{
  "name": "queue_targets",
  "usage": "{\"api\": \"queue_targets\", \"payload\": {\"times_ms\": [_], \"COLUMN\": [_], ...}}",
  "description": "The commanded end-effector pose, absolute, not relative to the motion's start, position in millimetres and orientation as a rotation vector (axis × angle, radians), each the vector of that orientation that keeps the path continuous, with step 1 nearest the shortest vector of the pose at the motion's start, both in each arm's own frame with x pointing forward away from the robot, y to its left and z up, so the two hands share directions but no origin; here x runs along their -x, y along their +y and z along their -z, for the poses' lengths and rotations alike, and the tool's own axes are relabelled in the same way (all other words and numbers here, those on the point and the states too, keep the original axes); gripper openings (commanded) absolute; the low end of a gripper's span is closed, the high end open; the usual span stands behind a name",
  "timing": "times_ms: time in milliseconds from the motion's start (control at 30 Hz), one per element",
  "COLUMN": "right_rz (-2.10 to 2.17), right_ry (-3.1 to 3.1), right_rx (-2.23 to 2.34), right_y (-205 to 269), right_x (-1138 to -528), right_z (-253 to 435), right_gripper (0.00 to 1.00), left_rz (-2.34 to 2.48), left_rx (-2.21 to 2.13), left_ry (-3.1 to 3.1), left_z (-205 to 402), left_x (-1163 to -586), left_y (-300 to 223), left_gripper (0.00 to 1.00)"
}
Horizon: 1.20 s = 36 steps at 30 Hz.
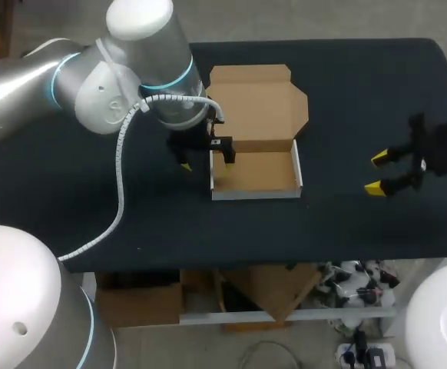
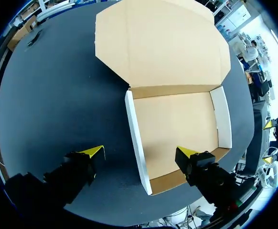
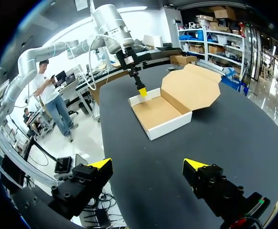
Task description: Assemble the packaging by folding the flat box into shape, placing the metal phone stand inside, and closing the box properly
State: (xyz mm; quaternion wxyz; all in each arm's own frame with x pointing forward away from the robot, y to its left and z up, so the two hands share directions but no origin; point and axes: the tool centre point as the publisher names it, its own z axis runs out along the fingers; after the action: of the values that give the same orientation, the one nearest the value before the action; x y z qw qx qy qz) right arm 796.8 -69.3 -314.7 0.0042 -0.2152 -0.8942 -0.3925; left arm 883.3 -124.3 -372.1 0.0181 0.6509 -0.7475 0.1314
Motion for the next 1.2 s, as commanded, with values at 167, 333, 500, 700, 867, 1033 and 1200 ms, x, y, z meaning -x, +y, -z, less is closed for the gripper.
{"api": "queue_targets", "payload": {"times_ms": [167,333,500,700,867,1033,1200], "right_rz": [1.272,1.285,1.281,1.294,1.297,1.316,1.337], "right_ry": [-2.778,-2.775,-2.775,-2.774,-2.771,-2.765,-2.761], "right_rx": [0.678,0.682,0.700,0.702,0.719,0.733,0.779], "right_y": [-76,-76,-78,-80,-82,-84,-87], "right_x": [-797,-797,-797,-798,-798,-796,-791], "right_z": [313,310,307,305,305,305,300], "right_gripper": [1.00,1.00,1.00,1.00,1.00,1.00,1.00], "left_rz": [-0.610,-0.721,-0.817,-0.927,-0.990,-1.088,-1.117], "left_rx": [-1.819,-1.669,-1.553,-1.419,-1.335,-1.263,-1.262], "left_ry": [-2.344,-2.426,-2.512,-2.601,-2.653,-2.686,-2.705], "left_z": [352,333,318,308,304,299,291], "left_x": [-863,-846,-827,-809,-798,-786,-777], "left_y": [-108,-97,-83,-66,-53,-39,-28], "left_gripper": [1.00,1.00,1.00,1.00,1.00,1.00,1.00]}}
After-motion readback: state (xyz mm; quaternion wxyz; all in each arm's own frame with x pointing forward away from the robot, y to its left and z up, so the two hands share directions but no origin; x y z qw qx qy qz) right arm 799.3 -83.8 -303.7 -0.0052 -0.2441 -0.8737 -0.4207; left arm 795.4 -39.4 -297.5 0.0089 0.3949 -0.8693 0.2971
